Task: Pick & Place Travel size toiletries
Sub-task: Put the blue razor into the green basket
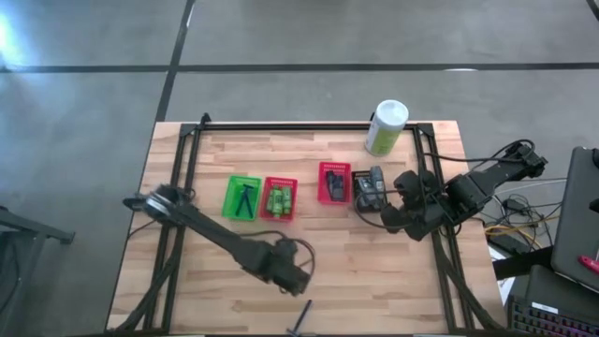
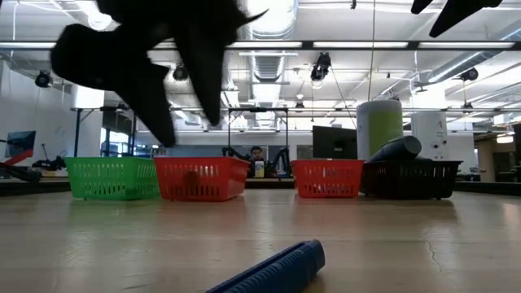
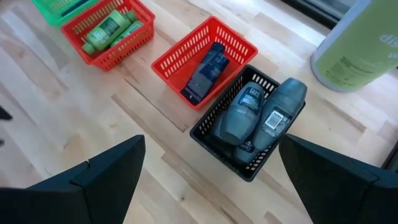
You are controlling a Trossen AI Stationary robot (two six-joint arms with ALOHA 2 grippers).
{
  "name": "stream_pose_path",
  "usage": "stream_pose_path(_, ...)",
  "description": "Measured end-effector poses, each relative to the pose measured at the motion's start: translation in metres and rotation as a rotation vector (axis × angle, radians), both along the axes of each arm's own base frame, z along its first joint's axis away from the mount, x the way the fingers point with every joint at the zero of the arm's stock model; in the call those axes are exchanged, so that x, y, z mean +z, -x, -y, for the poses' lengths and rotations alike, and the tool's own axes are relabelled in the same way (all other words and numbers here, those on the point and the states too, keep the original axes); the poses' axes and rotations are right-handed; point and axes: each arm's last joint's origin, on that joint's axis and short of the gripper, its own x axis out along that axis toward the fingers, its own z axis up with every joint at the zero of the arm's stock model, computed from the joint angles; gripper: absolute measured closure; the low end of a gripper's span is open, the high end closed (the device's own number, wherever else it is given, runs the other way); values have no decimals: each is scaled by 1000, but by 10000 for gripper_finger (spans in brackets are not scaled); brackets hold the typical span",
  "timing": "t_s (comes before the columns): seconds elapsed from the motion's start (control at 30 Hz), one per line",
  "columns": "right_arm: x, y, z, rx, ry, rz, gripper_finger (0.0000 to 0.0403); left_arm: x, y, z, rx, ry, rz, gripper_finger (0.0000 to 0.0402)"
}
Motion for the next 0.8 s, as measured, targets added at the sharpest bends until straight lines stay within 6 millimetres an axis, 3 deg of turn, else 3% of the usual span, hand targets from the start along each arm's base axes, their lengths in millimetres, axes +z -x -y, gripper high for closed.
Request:
stream_pose_path(0.17, 0, 0, 0, 8, -10, -9, 35, -5, -32, 24, -69, 4, 26, 157)
stream_pose_path(0.4, -1, 0, -1, 13, -27, -18, 35, -28, -52, 49, -122, 49, -66, 154)
stream_pose_path(0.8, -1, 0, -1, 13, -30, -20, 35, -32, -57, 77, -141, 86, -46, 154)
